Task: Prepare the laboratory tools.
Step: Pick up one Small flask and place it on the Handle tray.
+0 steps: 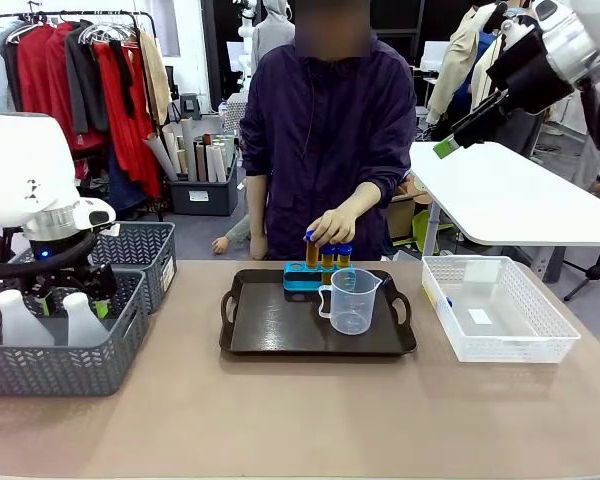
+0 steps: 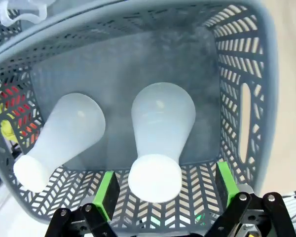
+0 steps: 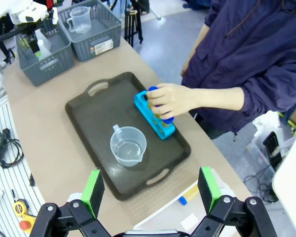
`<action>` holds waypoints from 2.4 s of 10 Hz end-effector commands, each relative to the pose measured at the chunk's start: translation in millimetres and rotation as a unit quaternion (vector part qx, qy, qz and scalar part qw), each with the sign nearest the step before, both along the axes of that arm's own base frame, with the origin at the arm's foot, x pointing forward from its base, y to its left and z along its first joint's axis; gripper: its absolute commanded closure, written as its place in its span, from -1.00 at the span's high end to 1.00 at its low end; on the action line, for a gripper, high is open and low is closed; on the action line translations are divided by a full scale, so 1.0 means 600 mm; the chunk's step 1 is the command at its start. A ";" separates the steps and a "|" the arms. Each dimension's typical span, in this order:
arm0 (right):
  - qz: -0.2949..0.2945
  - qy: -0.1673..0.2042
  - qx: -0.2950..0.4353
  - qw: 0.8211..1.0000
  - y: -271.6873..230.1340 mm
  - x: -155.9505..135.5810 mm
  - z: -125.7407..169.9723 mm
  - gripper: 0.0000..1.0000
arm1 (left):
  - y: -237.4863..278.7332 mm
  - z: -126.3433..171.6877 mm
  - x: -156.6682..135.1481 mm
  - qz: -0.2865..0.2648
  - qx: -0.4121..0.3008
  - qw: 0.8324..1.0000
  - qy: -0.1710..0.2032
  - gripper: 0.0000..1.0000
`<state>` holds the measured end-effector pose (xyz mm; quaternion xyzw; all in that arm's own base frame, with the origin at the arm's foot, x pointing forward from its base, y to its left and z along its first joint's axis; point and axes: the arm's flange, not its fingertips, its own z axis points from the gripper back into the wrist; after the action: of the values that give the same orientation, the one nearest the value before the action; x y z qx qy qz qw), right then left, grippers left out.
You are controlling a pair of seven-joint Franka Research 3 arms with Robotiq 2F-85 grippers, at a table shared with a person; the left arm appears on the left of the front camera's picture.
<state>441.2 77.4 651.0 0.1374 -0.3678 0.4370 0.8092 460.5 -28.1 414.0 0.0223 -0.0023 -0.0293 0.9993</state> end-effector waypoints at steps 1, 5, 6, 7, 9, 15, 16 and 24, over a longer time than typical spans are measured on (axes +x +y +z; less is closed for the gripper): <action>0.002 -0.001 -0.003 1.000 0.000 -0.001 0.003 1.00 | 0.008 -0.015 0.002 0.012 -0.015 1.000 -0.024 1.00; 0.002 -0.001 -0.003 1.000 0.000 -0.001 0.003 1.00 | 0.011 -0.011 0.009 0.008 -0.020 0.999 -0.036 1.00; 0.002 -0.001 -0.003 1.000 0.000 -0.001 0.003 1.00 | 0.011 -0.012 0.012 0.003 -0.017 0.999 -0.032 0.86; 0.002 -0.001 -0.003 1.000 0.000 -0.001 0.003 1.00 | 0.012 -0.010 0.008 0.002 -0.014 0.999 -0.031 0.51; 0.002 -0.001 -0.003 1.000 0.000 -0.001 0.003 1.00 | 0.013 -0.009 0.006 0.002 -0.012 1.000 -0.028 -0.26; 0.002 -0.001 -0.003 1.000 0.000 -0.001 0.003 1.00 | 0.013 0.008 -0.002 0.007 -0.010 1.000 -0.027 -1.00; 0.002 -0.001 -0.003 1.000 0.000 -0.001 0.003 1.00 | 0.004 0.028 -0.002 -0.007 -0.013 0.999 -0.032 -1.00; 0.002 -0.001 -0.003 1.000 0.000 -0.001 0.003 1.00 | -0.049 0.352 0.008 -0.118 0.028 0.987 -0.104 -1.00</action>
<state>441.2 77.4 650.9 0.1374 -0.3677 0.4370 0.8093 461.3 -57.4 613.3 0.0507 -0.0987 -0.1319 0.9850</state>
